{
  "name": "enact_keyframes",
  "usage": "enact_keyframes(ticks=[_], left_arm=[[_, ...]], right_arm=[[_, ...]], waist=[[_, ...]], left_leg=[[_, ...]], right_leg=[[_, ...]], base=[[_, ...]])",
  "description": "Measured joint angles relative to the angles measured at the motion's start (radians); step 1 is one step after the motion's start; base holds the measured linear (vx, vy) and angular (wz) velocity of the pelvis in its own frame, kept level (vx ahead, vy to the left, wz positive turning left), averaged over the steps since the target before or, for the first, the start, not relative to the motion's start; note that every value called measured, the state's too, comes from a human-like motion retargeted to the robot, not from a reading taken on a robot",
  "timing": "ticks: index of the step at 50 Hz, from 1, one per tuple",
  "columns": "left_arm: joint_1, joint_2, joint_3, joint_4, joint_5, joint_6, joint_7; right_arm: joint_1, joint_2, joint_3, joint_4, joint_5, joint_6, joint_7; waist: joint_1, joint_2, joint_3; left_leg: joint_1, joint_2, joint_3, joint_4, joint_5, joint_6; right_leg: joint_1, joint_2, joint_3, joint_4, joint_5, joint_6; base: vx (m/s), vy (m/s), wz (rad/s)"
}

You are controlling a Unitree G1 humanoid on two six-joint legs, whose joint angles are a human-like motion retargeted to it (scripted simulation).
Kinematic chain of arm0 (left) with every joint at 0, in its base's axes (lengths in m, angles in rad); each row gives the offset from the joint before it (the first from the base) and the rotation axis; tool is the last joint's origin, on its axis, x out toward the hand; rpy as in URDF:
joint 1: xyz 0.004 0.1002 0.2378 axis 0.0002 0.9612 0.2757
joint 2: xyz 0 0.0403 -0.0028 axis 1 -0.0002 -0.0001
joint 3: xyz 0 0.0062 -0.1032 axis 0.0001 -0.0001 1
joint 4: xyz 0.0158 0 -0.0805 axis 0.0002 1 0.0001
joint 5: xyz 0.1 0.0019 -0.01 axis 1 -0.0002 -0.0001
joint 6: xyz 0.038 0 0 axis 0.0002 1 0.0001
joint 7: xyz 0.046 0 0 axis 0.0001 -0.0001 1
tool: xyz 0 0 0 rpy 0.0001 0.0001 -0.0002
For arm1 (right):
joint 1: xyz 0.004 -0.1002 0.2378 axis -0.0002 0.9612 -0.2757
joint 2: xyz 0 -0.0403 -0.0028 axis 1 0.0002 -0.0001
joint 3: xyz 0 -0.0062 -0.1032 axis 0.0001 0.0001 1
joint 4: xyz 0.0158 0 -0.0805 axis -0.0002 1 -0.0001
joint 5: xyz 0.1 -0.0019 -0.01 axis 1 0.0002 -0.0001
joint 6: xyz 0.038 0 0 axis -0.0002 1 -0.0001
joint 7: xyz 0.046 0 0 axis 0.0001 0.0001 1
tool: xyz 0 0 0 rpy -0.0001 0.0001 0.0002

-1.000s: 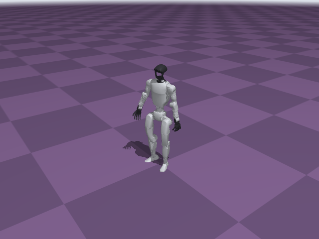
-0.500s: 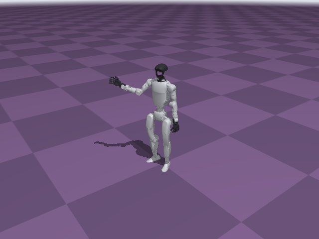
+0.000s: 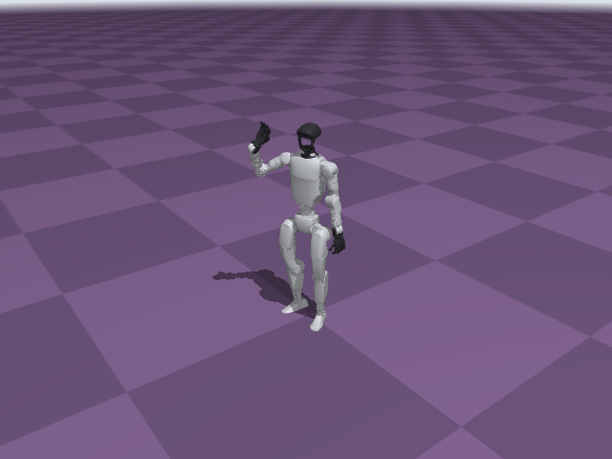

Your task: In place motions

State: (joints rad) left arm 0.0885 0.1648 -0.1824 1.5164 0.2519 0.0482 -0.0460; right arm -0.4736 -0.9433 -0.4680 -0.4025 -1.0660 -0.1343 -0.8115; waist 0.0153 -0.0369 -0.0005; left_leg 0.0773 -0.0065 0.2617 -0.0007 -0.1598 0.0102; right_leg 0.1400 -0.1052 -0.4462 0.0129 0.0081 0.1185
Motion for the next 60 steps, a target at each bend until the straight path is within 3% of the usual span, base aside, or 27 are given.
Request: enact_keyframes(ticks=[3, 5, 13, 16, 25, 30, 40, 46, 53, 60], left_arm=[[0.002, -0.004, 0.001, -0.001, -0.004, 0.000, 0.000], [0.004, -0.005, 0.002, -0.002, -0.004, -0.002, 0.002], [0.009, 0.002, 0.014, 0.001, -0.007, -0.001, 0.006], [0.011, 0.005, 0.019, 0.002, -0.010, 0.000, 0.009], [0.014, 0.012, 0.024, 0.006, -0.009, 0.003, 0.007], [0.014, 0.011, 0.022, 0.003, -0.007, 0.005, 0.006], [0.012, 0.008, 0.013, -0.004, -0.004, 0.003, 0.002], [0.009, 0.005, 0.017, -0.012, -0.004, 0.001, -0.003], [0.008, 0.001, 0.022, -0.010, -0.006, 0.001, -0.005], [0.015, -0.002, 0.022, 0.002, -0.004, 0.003, -0.002]], right_arm=[[-0.004, 0.033, 0.012, 0.016, 0.079, -0.042, 0.008], [-0.012, 0.066, 0.012, 0.041, 0.147, -0.024, 0.011], [-0.051, 0.222, -0.024, 0.181, 0.377, 0.219, -0.083], [-0.071, 0.284, -0.033, 0.214, 0.510, 0.270, -0.099], [-0.132, 0.398, -0.042, 0.270, 0.773, 0.261, -0.133], [-0.109, 0.347, -0.011, 0.211, 0.692, 0.213, -0.101], [-0.066, 0.122, 0.077, 0.028, 0.173, 0.022, -0.017], [-0.065, 0.047, 0.127, -0.022, 0.083, -0.041, 0.029], [-0.052, 0.093, 0.099, 0.038, 0.115, 0.010, 0.011], [-0.061, 0.242, 0.041, 0.155, 0.301, 0.169, -0.095]], waist=[[0.003, 0.000, 0.002], [0.002, -0.001, 0.002], [-0.001, -0.007, -0.003], [-0.003, -0.008, -0.003], [-0.011, -0.007, -0.008], [-0.013, -0.004, -0.007], [-0.014, 0.006, -0.005], [-0.016, 0.007, -0.006], [-0.018, 0.007, -0.008], [-0.019, 0.006, -0.011]], left_leg=[[0.001, -0.001, -0.003, 0.001, 0.001, 0.001], [0.000, -0.001, -0.005, 0.001, 0.001, 0.001], [-0.003, 0.000, -0.008, 0.003, 0.003, 0.002], [-0.002, 0.001, -0.007, 0.003, 0.004, 0.002], [-0.001, 0.003, -0.004, 0.002, 0.004, 0.001], [0.002, 0.001, -0.001, 0.001, 0.003, 0.003], [0.007, 0.002, 0.008, -0.001, 0.000, 0.004], [0.007, 0.003, 0.008, -0.002, 0.000, 0.004], [0.004, 0.004, 0.005, -0.001, 0.002, 0.004], [0.006, 0.005, 0.005, 0.000, 0.002, 0.004]], right_leg=[[0.002, 0.000, -0.001, 0.001, 0.001, 0.000], [0.002, 0.000, -0.001, 0.002, 0.001, 0.001], [0.001, 0.000, -0.004, 0.002, 0.001, 0.001], [0.002, 0.001, -0.003, 0.002, 0.001, 0.000], [0.001, 0.002, -0.001, 0.001, 0.002, -0.002], [0.000, 0.002, 0.003, 0.000, 0.003, -0.004], [-0.004, 0.004, 0.016, 0.002, 0.003, -0.005], [-0.005, 0.005, 0.017, 0.002, 0.002, -0.005], [-0.005, 0.007, 0.014, 0.002, 0.002, -0.005], [-0.003, 0.008, 0.014, 0.001, 0.002, -0.006]], base=[[0.00, 0.00, 0.00], [0.00, 0.00, 0.00], [0.00, 0.00, 0.00], [0.00, 0.00, 0.00], [0.00, 0.00, 0.00], [0.00, 0.00, 0.00], [0.00, 0.00, 0.00], [0.00, 0.00, 0.00], [0.00, 0.00, 0.00], [0.00, 0.00, 0.00]])
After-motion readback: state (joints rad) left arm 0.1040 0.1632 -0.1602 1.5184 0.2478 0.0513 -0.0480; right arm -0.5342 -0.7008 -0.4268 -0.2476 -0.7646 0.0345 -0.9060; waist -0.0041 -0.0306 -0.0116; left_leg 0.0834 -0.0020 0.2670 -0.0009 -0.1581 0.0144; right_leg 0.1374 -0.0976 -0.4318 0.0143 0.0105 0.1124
